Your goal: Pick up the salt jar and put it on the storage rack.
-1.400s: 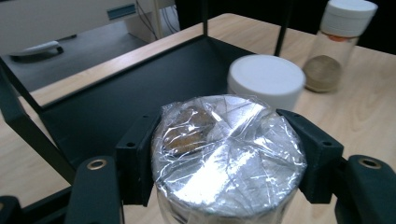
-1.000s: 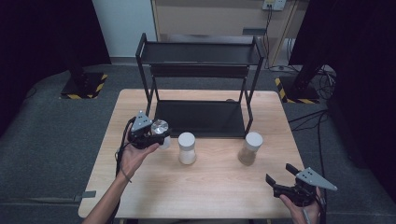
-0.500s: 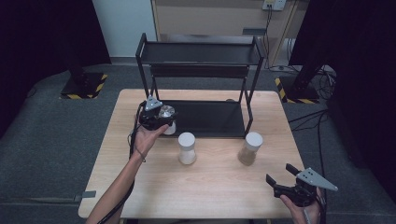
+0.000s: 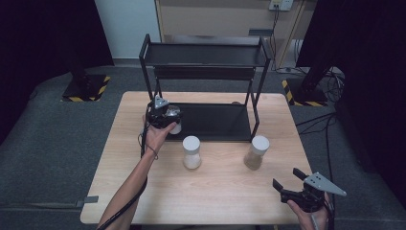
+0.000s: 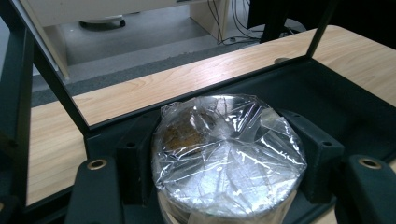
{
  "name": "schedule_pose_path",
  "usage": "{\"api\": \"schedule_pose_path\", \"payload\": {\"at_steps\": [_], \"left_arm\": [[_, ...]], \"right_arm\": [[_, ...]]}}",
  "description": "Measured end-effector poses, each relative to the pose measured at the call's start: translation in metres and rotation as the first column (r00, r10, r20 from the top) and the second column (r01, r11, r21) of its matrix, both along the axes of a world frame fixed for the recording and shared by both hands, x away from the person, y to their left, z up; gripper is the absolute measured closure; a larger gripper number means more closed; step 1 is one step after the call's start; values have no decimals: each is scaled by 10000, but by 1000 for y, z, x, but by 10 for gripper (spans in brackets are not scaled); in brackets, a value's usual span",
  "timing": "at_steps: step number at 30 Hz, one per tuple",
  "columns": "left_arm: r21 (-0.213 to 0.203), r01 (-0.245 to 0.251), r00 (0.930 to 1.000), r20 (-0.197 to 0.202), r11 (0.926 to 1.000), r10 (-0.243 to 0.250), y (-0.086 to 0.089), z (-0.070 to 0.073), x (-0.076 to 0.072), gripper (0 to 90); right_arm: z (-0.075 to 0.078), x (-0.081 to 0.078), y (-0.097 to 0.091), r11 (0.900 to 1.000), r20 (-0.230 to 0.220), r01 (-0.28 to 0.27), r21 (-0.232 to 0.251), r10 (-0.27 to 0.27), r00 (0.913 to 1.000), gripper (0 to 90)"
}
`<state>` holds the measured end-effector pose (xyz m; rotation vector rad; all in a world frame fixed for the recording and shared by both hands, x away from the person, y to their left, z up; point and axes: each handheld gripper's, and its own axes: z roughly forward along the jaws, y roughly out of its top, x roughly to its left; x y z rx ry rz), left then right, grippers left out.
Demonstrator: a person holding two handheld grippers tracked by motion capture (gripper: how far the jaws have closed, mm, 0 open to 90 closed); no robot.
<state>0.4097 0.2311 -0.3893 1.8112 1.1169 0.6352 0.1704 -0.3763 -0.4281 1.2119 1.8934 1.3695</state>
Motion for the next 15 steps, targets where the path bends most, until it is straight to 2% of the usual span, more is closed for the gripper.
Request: {"api": "schedule_pose_path", "payload": {"at_steps": [6,10,15], "left_arm": [[-1,-80,9999,-82,10000,80,-5,-7,6,336],[293,-133,9998,-157,9995,138,-10,-9,9,336],[-7,-288,9992,-286,9996,288,-8,-16,12,336]], "right_arm": [[0,-1,-1,10000,19,32,48,-32,10000,74],[-1,0,-1,10000,24,17,52,-17,10000,75],[-1,0,-1,10000,17,-8,55,8,10000,75]]}}
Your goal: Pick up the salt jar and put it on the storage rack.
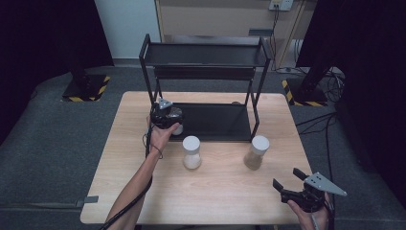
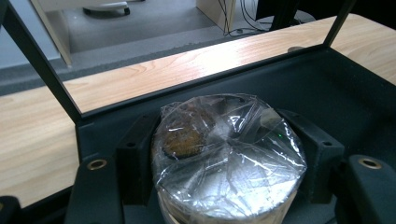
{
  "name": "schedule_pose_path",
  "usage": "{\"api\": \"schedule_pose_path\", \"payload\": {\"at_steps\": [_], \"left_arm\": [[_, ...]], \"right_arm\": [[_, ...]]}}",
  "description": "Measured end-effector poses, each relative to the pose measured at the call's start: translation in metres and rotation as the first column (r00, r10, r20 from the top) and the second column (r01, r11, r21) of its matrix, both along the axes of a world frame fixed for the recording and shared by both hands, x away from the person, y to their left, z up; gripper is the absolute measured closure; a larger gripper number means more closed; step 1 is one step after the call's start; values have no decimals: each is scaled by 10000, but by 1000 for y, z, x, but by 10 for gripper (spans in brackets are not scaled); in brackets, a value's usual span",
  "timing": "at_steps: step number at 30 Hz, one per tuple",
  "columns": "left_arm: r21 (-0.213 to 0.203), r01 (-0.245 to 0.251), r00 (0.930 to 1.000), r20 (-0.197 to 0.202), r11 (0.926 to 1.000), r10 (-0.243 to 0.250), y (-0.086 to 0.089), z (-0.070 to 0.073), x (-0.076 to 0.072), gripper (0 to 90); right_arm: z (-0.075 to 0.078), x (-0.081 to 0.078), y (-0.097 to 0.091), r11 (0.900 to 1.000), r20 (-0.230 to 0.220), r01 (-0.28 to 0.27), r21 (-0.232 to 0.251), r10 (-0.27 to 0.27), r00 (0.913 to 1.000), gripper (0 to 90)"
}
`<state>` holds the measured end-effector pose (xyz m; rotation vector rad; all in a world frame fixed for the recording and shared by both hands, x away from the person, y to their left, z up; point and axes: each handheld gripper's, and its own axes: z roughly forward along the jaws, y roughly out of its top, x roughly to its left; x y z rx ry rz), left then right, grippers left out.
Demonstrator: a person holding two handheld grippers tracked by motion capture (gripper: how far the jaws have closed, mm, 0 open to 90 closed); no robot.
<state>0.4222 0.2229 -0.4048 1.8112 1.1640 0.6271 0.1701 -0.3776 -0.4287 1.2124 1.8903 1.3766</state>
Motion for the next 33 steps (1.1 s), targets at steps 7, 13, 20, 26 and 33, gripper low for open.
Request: {"api": "schedule_pose_path", "payload": {"at_steps": [7,13,20,26,33], "left_arm": [[-75,-77,10000,23,9999,77,-1,-1,5,336],[116,-77,9999,118,9999,76,-8,-2,7,336],[269,-25,9997,231,9996,19,-12,-4,6,332],[138,-142,9994,323,9998,138,-13,2,5,242],[104,46,9964,844,9999,-55,-10,24,2,145]], "right_arm": [[0,0,0,10000,-20,-7,2,7,10000,75],[0,0,0,10000,-20,-12,-2,12,10000,75],[0,0,0,10000,-13,-42,13,42,10000,75],[0,0,0,10000,-6,-29,13,29,10000,75],[0,0,-1,10000,22,-40,26,40,10000,75]]}}
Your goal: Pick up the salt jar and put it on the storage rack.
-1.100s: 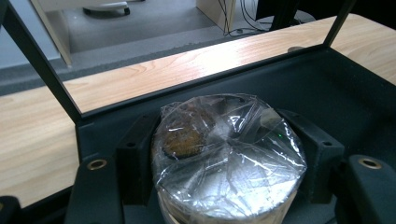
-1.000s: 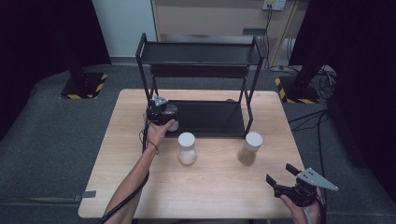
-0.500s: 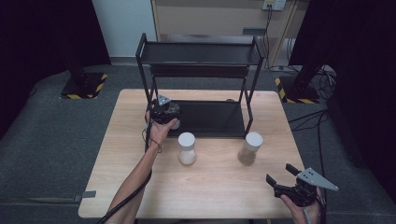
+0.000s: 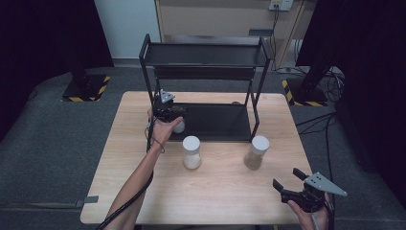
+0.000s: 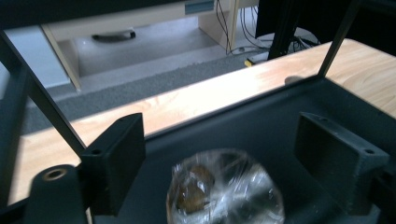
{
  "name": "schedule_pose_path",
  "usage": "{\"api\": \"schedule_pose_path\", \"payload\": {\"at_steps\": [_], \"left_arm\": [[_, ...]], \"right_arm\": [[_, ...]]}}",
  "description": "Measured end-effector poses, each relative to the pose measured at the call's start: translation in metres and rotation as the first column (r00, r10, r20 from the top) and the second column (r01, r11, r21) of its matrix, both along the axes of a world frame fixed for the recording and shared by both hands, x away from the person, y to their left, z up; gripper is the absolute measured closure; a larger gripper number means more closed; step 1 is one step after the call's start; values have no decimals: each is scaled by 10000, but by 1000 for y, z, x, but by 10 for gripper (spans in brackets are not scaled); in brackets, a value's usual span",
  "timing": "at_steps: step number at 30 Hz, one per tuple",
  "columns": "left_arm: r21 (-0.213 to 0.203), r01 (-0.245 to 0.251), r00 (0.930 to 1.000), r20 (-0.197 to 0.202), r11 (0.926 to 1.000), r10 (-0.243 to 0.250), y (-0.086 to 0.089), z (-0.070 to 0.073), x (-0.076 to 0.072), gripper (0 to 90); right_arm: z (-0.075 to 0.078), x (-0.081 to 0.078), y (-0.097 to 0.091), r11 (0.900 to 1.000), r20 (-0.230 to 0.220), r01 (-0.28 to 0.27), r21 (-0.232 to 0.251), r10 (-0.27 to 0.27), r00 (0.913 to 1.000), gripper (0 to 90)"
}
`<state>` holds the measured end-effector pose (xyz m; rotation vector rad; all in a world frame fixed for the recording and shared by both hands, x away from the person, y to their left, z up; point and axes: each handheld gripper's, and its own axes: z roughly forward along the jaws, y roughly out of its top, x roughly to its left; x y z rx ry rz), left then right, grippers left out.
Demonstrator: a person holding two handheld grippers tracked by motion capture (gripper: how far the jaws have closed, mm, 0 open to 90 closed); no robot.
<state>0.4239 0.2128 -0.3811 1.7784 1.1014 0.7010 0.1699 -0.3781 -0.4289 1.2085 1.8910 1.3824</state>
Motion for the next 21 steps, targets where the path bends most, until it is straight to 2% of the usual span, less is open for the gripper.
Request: {"api": "schedule_pose_path", "payload": {"at_steps": [3,5,6,7,8,9,12,16,18,19,21], "left_arm": [[-67,163,9998,69,9998,-163,2,15,-2,119],[-152,196,9998,88,9997,-195,3,19,-3,93],[-306,400,9991,119,9987,-397,6,26,-5,84],[-257,495,9986,178,9984,-490,6,30,-6,78],[-257,495,9986,178,9984,-490,6,30,-6,73],[-208,714,9971,268,9972,-709,7,37,-8,67],[-376,851,9962,236,9957,-842,9,43,-10,48],[-337,1271,9915,319,9913,-1261,11,56,-16,42],[-454,1493,9884,348,9877,-1478,14,62,-19,42],[-386,1571,9869,434,9868,-1554,15,65,-23,43],[-508,1694,9844,577,9842,-1664,18,69,-27,44]], "right_arm": [[0,0,0,10000,-11,-10,-5,10,10000,75],[0,0,0,10000,-2,-19,-9,19,10000,75],[0,0,0,10000,2,-29,-12,29,10000,75],[0,0,0,10000,4,-31,-20,31,10000,75],[0,0,0,10000,4,-31,-20,31,10000,75],[0,0,0,10000,2,-28,-14,28,10000,75],[0,0,0,10000,2,-35,-21,35,10000,75],[1,0,1,10000,18,-42,-47,42,10000,75],[0,0,1,10000,11,-41,-39,41,10000,75],[0,0,1,10000,9,-43,-38,43,10000,75],[1,0,1,10000,3,-52,-52,52,10000,75]]}}
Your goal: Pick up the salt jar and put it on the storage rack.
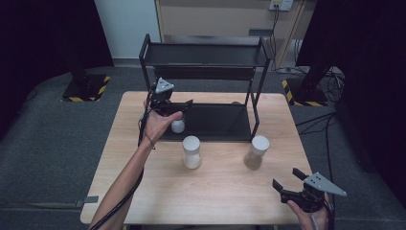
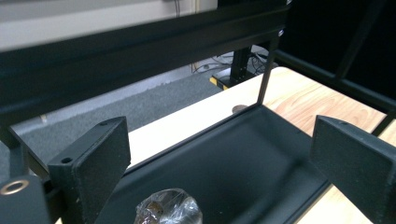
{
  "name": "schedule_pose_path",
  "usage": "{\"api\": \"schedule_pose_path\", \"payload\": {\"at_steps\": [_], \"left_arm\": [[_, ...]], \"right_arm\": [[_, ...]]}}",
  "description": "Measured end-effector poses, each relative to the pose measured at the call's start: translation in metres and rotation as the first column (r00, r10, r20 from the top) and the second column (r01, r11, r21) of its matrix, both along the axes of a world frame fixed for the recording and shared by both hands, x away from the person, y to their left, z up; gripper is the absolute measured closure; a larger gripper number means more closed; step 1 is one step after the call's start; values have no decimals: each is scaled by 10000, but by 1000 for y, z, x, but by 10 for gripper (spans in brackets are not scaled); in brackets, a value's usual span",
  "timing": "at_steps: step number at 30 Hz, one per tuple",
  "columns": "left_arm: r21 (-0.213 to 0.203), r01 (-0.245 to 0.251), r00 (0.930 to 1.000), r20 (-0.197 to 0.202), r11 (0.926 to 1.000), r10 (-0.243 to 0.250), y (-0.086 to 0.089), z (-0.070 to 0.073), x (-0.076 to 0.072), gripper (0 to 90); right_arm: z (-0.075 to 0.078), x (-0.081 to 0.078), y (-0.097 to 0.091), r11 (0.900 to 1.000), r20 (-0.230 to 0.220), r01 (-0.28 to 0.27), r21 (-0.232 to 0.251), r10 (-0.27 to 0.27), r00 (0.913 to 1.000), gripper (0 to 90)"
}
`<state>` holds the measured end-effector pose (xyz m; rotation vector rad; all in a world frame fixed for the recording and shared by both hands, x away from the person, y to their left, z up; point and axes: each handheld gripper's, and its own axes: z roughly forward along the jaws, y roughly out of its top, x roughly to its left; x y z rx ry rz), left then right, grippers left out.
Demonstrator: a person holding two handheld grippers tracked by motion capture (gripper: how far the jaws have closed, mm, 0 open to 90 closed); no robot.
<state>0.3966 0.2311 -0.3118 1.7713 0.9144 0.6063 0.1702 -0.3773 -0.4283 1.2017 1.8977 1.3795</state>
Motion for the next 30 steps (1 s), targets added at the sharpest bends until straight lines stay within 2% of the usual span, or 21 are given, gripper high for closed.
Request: {"api": "schedule_pose_path", "payload": {"at_steps": [2,6,9,12,14,17,19,22,23,24,25,30], "left_arm": [[-105,129,9999,31,9999,-129,4,6,-5,44],[49,414,9984,371,9991,-416,10,16,-19,43],[23,684,9969,386,9977,-685,18,23,-27,42],[203,889,9947,509,9958,-898,23,28,-38,41],[117,1088,9927,516,9940,-1093,28,30,-44,41],[58,1257,9900,644,9921,-1258,35,32,-54,40],[-194,1505,9869,615,9884,-1490,42,31,-59,40],[-234,1614,9846,717,9866,-1594,47,31,-69,39],[-396,1833,9808,747,9823,-1800,53,29,-74,40],[-396,1833,9808,747,9823,-1800,53,29,-74,40],[-472,1979,9782,734,9791,-1942,58,28,-80,39],[-284,2117,9750,750,9769,-2091,66,24,-93,39]], "right_arm": [[0,0,0,10000,2,4,-11,-4,10000,75],[0,0,0,10000,8,7,-15,-7,10000,75],[0,-1,1,10000,25,12,-31,-12,10000,75],[1,0,1,10000,12,13,-57,-13,10000,74],[1,-1,1,10000,28,14,-67,-14,10000,74],[1,-1,2,10000,38,29,-86,-29,10000,73],[1,-1,2,9999,45,37,-119,-36,10000,72],[1,-1,3,9999,49,33,-132,-32,10000,72],[1,-1,3,9999,40,32,-144,-31,10000,71],[1,-1,3,9999,53,31,-149,-30,10000,71],[1,-1,3,9999,64,31,-137,-30,10000,71],[1,-1,3,9999,63,33,-142,-32,10000,69]]}}
